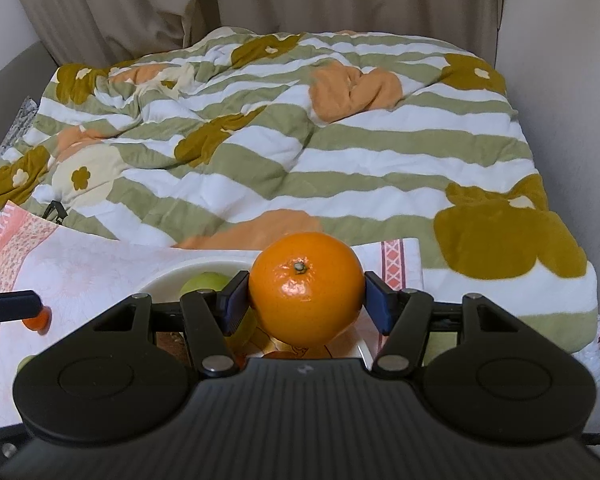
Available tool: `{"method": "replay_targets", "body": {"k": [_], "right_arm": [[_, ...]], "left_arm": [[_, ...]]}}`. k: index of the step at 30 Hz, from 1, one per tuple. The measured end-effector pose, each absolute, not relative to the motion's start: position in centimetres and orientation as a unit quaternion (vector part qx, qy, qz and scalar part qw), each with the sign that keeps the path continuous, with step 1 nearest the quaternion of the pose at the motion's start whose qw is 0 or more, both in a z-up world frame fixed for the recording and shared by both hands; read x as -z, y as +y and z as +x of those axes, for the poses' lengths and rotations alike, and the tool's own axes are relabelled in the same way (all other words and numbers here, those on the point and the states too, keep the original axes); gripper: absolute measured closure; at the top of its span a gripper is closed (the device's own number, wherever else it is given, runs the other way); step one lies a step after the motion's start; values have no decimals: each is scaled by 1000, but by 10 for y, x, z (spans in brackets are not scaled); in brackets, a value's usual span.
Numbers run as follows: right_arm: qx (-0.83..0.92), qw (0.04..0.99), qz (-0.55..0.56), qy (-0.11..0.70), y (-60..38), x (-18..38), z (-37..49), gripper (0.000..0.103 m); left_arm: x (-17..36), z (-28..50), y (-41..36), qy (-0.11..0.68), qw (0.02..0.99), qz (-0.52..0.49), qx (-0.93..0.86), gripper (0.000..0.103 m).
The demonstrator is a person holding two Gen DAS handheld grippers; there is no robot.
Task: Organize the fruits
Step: 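Open the left tool over the bowl while the right tool releases the orange in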
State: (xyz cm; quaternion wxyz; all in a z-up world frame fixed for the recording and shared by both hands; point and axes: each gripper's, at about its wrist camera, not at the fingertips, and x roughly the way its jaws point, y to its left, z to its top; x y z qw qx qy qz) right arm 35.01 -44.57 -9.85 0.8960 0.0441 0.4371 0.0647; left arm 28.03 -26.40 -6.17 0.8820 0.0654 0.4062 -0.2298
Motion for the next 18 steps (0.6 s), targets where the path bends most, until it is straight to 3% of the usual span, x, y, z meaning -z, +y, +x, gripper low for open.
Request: {"method": "replay_targets", "body": {"k": [5,18], "right_arm": [[-68,904,68,417,-448,94,345,0],[-54,918,79,386,-452,53,309,0]], "left_arm": [[62,275,-257,405,887,73,211,8],[34,242,-239,375,906,55,186,8]]}}
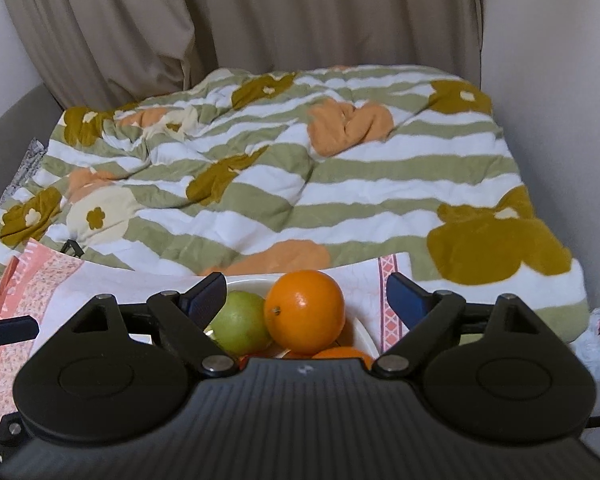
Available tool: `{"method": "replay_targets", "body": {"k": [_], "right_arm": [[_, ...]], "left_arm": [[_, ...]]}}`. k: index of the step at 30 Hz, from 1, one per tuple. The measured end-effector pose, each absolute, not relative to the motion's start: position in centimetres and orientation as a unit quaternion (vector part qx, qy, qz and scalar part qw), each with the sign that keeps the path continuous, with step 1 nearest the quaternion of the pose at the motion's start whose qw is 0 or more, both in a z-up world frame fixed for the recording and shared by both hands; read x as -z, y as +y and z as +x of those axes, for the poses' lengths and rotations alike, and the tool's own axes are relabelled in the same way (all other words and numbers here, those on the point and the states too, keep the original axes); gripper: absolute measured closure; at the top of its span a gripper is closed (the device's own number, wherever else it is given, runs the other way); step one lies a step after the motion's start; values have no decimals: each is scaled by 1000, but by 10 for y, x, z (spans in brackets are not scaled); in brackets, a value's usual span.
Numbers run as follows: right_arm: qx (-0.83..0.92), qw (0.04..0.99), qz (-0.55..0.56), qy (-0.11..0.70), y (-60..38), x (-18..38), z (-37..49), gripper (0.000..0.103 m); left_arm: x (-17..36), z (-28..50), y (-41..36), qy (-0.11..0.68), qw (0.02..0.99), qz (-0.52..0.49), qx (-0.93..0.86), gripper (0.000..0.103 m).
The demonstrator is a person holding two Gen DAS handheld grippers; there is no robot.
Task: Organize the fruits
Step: 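Open the left tool over the bowl while the right tool releases the orange in, then withdraw both tools toward the last tangerine and green apple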
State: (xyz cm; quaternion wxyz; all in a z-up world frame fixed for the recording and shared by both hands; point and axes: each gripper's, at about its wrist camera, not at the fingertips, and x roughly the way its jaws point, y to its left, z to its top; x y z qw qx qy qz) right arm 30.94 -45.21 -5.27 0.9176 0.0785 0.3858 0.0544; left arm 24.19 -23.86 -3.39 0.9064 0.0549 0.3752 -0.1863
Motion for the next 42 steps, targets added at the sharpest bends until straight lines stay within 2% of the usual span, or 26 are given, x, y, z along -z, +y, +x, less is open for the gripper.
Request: {"method": "replay_targets", "body": {"k": [14,18,23,32,42], "right_arm": [[-70,935,49,343,-425,-20,216,0],[-77,939,43,334,-409,-31,195,0],[-83,940,32,331,-384,-37,176,0],[-57,941,17,333,-330,-28,157,0],[6,930,41,366,-277,16,174,0]], "left_arm": [[-21,161,-202,313,936,52,150,8],[-29,147,-181,310,941,51,128,3],[-31,139,-146,307,945,58,96,2],[-16,159,-70,316,942,54,99,2],[21,224,-27,353,917,57,177,2]]}}
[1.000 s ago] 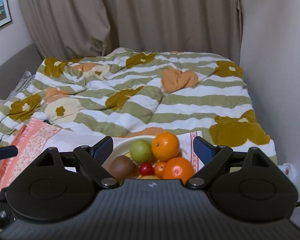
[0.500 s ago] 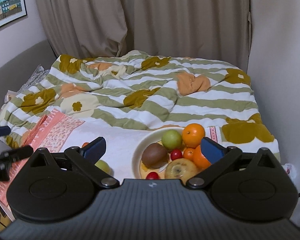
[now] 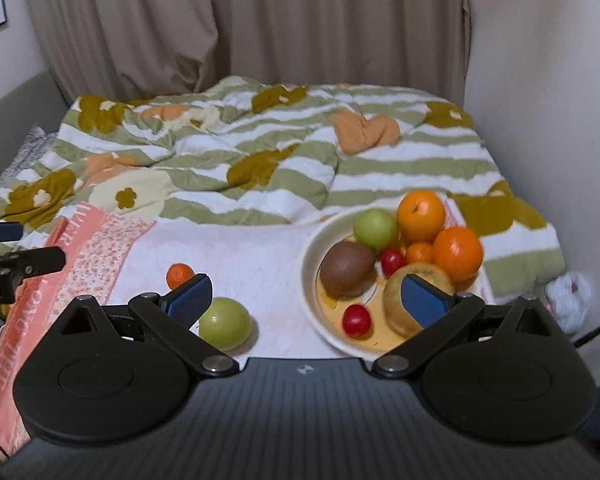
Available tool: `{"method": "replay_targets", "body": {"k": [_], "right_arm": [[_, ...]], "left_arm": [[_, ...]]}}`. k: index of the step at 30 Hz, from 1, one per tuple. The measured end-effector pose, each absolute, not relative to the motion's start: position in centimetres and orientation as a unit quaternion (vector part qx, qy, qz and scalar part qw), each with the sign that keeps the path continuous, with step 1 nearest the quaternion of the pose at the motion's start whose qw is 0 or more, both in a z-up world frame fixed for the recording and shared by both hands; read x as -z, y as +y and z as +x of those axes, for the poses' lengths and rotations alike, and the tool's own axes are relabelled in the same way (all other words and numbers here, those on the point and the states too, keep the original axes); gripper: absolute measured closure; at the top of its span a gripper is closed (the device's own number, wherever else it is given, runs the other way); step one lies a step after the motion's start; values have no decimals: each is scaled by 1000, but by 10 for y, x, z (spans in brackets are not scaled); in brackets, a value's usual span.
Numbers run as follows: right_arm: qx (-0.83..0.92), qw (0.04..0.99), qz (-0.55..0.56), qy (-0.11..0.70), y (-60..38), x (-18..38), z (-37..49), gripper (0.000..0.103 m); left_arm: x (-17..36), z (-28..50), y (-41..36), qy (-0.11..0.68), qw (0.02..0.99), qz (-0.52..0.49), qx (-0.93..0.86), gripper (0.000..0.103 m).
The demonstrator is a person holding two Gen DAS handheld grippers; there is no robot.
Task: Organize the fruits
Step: 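Withdraw both tools toward the last tangerine and green apple, then grasp the tangerine with the left tool while the right tool grasps the green apple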
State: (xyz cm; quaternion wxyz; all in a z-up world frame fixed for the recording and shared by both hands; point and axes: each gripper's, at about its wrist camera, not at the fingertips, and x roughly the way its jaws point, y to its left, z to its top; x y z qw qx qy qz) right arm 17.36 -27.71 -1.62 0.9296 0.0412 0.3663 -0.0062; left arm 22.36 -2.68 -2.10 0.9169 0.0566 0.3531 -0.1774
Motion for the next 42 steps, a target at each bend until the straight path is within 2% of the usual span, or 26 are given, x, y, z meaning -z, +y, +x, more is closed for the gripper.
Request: {"method": "replay_targets", "body": {"k": [13,16,21,26,29,33,42], "right_arm": [[-22,911,-1,412,-222,83,206,0],[-30,907,-6,421,-216,94,211,0],[-40,901,-5,431,-212,109,218,0],[-48,899,-6,435,-208,115,224,0],[-53,896,-5,440,-207,118,227,0],[-58,894,-5,445,-205,122,230,0],[-68,890,-4,451,-203,128,236,10]], "left_arm": [[96,306,-49,430,868,41,245,4],[106,313,-58,436,861,44,257,12],[120,321,-69,449,849,57,271,35],[129,321,-74,455,841,69,284,47],[133,321,-76,460,836,72,290,63],[134,321,-78,457,836,74,294,64],[131,321,-71,458,840,63,285,64]]}}
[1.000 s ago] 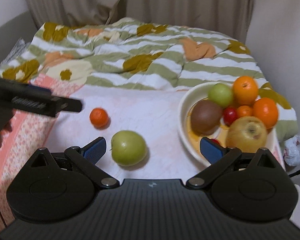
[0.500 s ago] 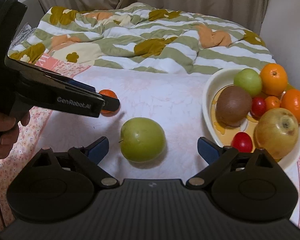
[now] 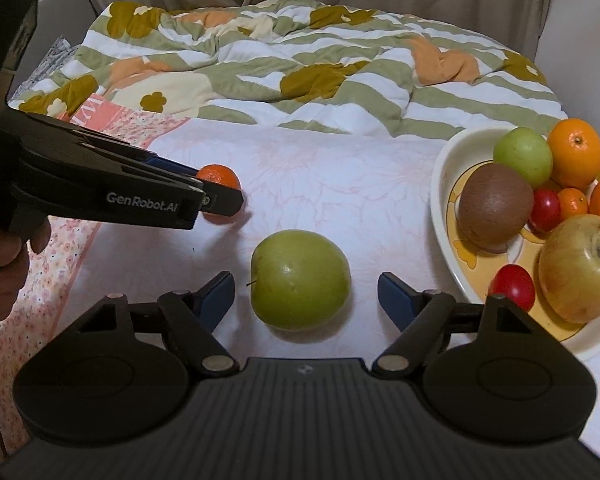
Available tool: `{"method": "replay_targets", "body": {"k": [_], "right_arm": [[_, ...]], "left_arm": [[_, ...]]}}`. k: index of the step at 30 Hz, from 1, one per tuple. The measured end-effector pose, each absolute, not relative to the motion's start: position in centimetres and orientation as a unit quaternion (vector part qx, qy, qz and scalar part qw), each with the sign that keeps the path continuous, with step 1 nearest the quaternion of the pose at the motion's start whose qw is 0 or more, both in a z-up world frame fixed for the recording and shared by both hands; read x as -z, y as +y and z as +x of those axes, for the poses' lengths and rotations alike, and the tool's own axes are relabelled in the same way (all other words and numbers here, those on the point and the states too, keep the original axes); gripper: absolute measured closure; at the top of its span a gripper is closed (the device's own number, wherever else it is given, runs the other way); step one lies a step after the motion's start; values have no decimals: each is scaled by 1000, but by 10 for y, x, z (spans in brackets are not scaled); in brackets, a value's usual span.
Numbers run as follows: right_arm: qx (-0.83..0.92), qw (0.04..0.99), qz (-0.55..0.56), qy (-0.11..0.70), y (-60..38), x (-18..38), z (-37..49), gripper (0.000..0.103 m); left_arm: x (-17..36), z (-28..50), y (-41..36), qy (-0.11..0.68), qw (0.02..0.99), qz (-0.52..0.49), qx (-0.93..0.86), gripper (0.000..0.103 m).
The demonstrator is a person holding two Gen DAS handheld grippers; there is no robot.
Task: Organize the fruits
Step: 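Grasp the tangerine with the left tool while the right tool grasps the green apple, then carry the tangerine and green apple over the white bowl with both tools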
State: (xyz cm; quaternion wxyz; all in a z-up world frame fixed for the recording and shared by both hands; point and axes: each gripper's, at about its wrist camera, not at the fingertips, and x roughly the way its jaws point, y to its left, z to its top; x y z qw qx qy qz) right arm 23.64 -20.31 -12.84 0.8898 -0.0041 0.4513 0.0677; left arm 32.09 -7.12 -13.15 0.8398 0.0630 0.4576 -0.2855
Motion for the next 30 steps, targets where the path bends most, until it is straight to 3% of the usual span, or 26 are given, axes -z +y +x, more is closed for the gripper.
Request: {"method": "replay_targets", "body": {"k": [2,5,15,30], "right_arm": [[-70,890,-5,451,-203,130,238,14],[-78,887,-7,454,-202,131,240,31],[-75,892,-7,445,-202,120,230,32],[-70,923,8,379,-261,53,174,32]], "left_arm": [[130,320,-70,457,841,62,284,64],[128,318,-68,455,842,59,283,64],[109,307,-65,438,853,48,280,64],[34,245,-99,374,892,31,253,64]]}}
